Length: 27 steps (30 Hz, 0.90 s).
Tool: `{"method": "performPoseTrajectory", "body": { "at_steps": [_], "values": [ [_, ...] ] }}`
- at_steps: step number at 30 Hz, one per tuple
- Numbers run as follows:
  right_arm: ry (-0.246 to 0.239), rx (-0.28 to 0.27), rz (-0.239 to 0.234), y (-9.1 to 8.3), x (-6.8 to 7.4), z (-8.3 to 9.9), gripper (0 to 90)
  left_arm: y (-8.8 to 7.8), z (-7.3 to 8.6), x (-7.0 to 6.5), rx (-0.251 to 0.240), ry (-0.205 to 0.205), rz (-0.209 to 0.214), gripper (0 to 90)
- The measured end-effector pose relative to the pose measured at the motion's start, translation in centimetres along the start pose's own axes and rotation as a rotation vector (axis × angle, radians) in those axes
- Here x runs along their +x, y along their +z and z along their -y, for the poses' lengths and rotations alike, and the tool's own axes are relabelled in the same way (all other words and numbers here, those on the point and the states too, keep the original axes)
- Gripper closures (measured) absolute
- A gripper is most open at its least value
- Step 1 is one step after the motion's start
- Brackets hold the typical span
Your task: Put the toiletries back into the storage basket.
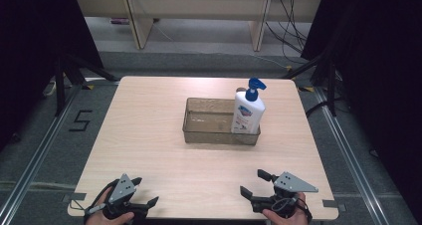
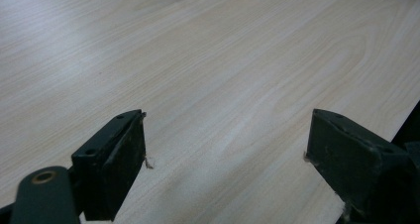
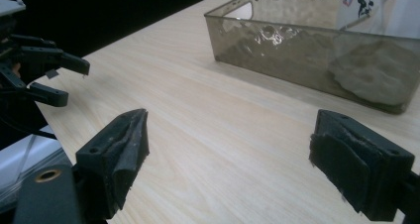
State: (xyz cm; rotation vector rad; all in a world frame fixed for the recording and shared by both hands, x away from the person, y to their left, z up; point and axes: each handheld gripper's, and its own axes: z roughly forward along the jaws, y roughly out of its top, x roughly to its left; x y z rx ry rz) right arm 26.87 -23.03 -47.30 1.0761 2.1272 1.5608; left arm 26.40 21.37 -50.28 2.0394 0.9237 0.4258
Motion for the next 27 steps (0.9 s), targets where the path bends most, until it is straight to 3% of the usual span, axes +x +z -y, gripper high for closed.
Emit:
{"method": "performPoseTrajectory", "body": {
  "at_steps": [3, 7, 8, 9, 12, 16, 18, 20, 27],
  "values": [
    [0.024, 0.013, 0.001, -0.04, 0.02, 0.3, 15.4, -0.02, 0.0, 0.04, 0.003, 0.004, -0.003, 14.8],
    [0.011, 0.041, 0.014, -0.3, -0.15, 0.5, 15.4, 0.01, 0.0, 0.0, 0.0, -0.001, 0.0, 14.8],
    [0.03, 0.048, 0.011, -0.55, 0.01, 0.61, 15.4, -0.11, -0.03, 0.09, 0.018, 0.019, -0.003, 14.8],
    [0.001, 0.03, 0.02, -0.51, -0.22, 0.67, 15.4, -0.11, -0.03, 0.09, 0.018, 0.02, -0.003, 14.8],
    [0.017, 0.025, 0.0, -0.44, -0.23, 0.88, 15.4, -0.01, -0.01, -0.03, 0.002, 0.001, -0.005, 14.8],
    [0.033, 0.048, 0.012, -0.78, -0.08, 0.93, 15.4, 0.0, -0.01, -0.01, 0.0, 0.001, 0.0, 14.8],
    [0.009, 0.041, 0.012, -0.75, -0.27, 0.96, 15.4, 0.0, -0.02, -0.03, 0.004, 0.003, -0.004, 14.8],
    [0.01, 0.042, 0.013, -0.75, -0.28, 0.98, 15.4, -0.1, -0.04, 0.11, 0.021, 0.023, -0.004, 14.8],
    [0.004, 0.052, 0.016, -0.79, -0.29, 0.98, 15.4, -0.08, -0.04, 0.12, 0.02, 0.024, -0.01, 14.8]
  ]
}}
